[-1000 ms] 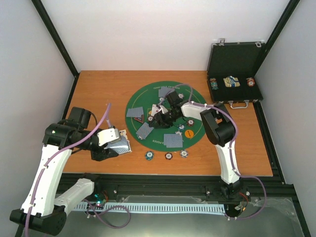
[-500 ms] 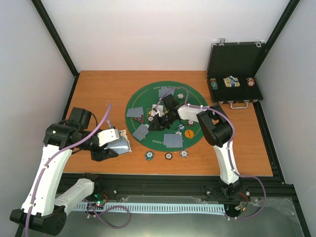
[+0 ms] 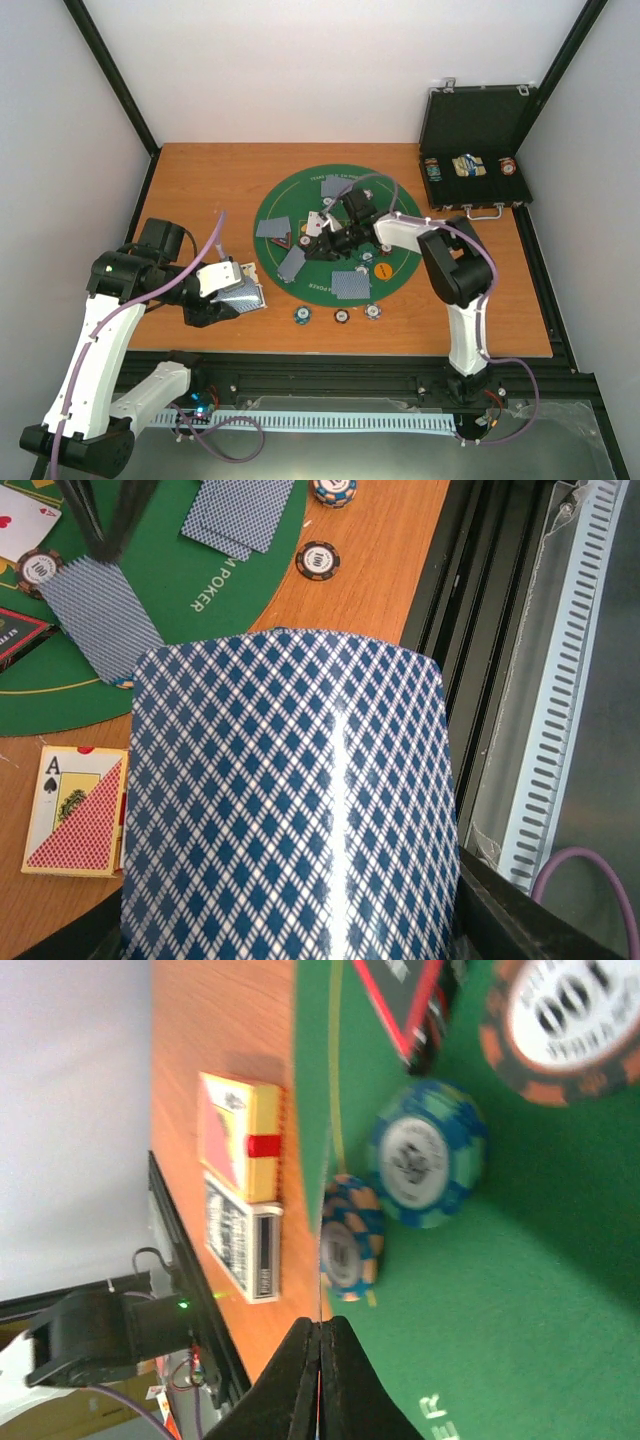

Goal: Distribute texas hold em gaming equipment

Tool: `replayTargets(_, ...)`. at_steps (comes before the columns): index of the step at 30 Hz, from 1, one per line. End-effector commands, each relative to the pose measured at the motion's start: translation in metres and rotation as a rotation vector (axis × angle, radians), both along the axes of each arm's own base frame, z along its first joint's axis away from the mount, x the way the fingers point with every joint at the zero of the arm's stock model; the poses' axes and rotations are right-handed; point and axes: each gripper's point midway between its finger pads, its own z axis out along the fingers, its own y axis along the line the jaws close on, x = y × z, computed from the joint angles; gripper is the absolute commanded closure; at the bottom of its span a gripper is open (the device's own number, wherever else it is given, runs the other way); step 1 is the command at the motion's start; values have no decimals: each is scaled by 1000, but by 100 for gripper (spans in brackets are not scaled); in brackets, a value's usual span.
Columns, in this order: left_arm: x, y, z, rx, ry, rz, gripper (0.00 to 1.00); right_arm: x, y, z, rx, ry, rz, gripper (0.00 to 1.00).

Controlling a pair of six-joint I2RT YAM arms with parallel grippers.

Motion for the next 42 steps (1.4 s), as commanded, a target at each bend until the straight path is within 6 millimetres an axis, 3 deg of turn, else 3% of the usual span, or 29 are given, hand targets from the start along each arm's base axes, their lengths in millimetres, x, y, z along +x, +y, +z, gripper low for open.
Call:
replayTargets(1,0,-1,2,-7,-31,-18,88,15,-12,56,48,-130,-28,97)
replayTargets(8,0,-1,5,-6,-33,-16,87,40,-58,83,-179,-337,-94,97)
replayTargets(15,0,0,5,-5,-33,-14,88,100,-118,116,-597,-661,-229,97)
replayTargets(19,0,-1,5,-9,-33,-16,88,123,-126,136,-810,-889,-243,97)
replayTargets(22,1,-2,6,-13,-27,-18,87,132,-117,118,-1052,-1030,-160,97)
replayTargets(25,1,-2,6,-9,-29,-19,87,135,-105,87,-1201,-1075,-63,97)
replayTargets(30,1,0,7,-2,-41,-20,88,124,-82,46,-1268,-1117,61,97)
replayTargets(37,0,1,7,3,-47,-20,88,89,-69,12,-1272,-1109,209,97)
replayTargets(40,0,0,8,-1,-46,-21,87,77,-69,5,-1248,-1059,237,83)
replayTargets(42,0,0,10,-4,-44,-20,88,69,-66,7,-1196,-1034,234,57)
